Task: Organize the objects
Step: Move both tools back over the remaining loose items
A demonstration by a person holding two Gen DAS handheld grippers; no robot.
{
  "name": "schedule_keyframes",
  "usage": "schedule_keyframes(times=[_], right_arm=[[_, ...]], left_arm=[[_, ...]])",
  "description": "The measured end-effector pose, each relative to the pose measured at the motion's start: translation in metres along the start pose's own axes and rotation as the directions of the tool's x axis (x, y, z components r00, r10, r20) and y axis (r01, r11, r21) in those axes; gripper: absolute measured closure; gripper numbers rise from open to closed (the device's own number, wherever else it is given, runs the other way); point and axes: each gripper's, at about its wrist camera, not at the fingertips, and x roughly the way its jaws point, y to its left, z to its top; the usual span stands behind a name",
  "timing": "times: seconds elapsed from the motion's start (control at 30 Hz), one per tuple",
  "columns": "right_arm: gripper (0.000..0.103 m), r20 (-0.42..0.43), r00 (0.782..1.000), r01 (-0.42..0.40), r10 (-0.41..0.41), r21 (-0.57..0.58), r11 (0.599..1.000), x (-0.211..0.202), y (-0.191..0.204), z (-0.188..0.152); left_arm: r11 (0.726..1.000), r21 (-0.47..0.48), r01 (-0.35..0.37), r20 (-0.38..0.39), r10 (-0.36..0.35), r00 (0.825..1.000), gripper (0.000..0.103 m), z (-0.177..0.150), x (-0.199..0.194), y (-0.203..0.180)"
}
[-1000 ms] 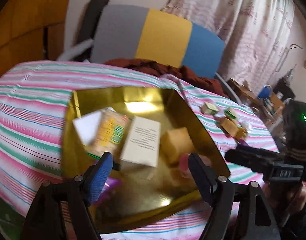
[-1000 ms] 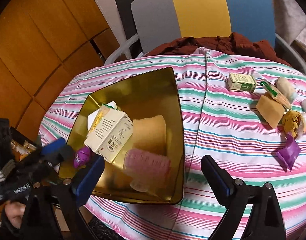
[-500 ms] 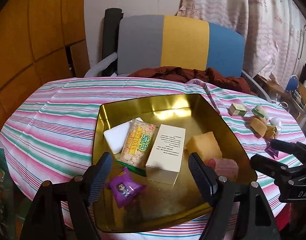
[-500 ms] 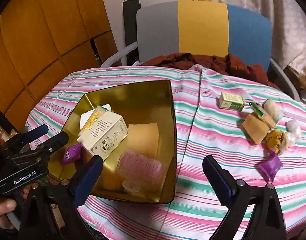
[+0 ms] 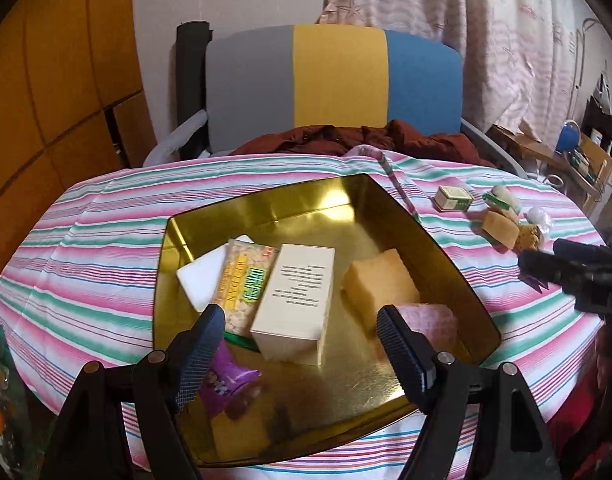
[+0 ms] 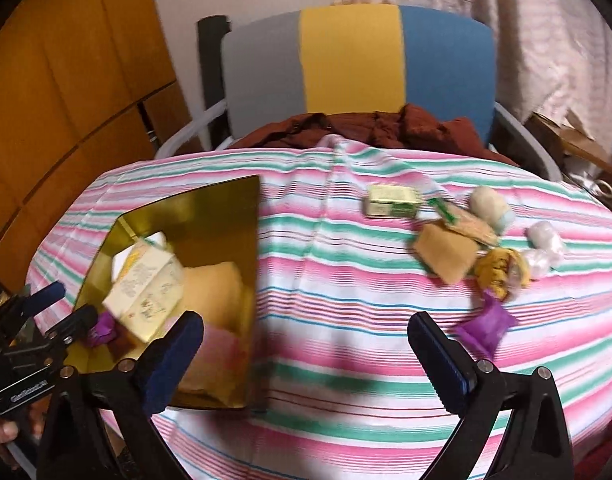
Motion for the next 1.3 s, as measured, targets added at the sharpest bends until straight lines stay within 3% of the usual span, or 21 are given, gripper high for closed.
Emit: schedule_keyframes(times=[0.43,0.7,0.87,1.0,1.1,1.3], right_arm=[[0.000,-0.003,0.992,0.121,-0.124,0.222,0.968,-0.008,-0.114,0.020],[0.000,0.027,0.978,0.182,-0.208,0.385,0.905,-0.005,-0.196,0.028],[0.000,0.018,0.984,0.129,-0.176,0.609,0.783,-0.005,-0.249,0.010],[0.000,0.004,0.987,0.112,-0.158,0.687,0.718,-0.006,-0.268,0.000],[0.000,-0.038,0.995,0.091,-0.091,0.713,0.696,0.007,-0.274,-0.006],[0.000,-0.121,0.992,0.114,-0.041,0.692,0.713,0.024,-0.270,-0.007]], left_arm=[[0.992,0.005,0.127,-0.021,-0.127,0.992,0.024,0.009,0.008,-0.011],[0.987,0.041,0.152,-0.036,-0.151,0.988,0.025,0.021,0.012,-0.027],[0.976,0.100,0.192,-0.051,-0.188,0.981,0.025,0.035,0.018,-0.052],[0.962,0.148,0.230,-0.069,-0.222,0.973,0.025,0.047,0.028,-0.077],[0.950,0.180,0.257,-0.089,-0.244,0.966,0.025,0.054,0.037,-0.100],[0.917,0.250,0.312,-0.135,-0.286,0.949,0.025,0.064,0.053,-0.142]])
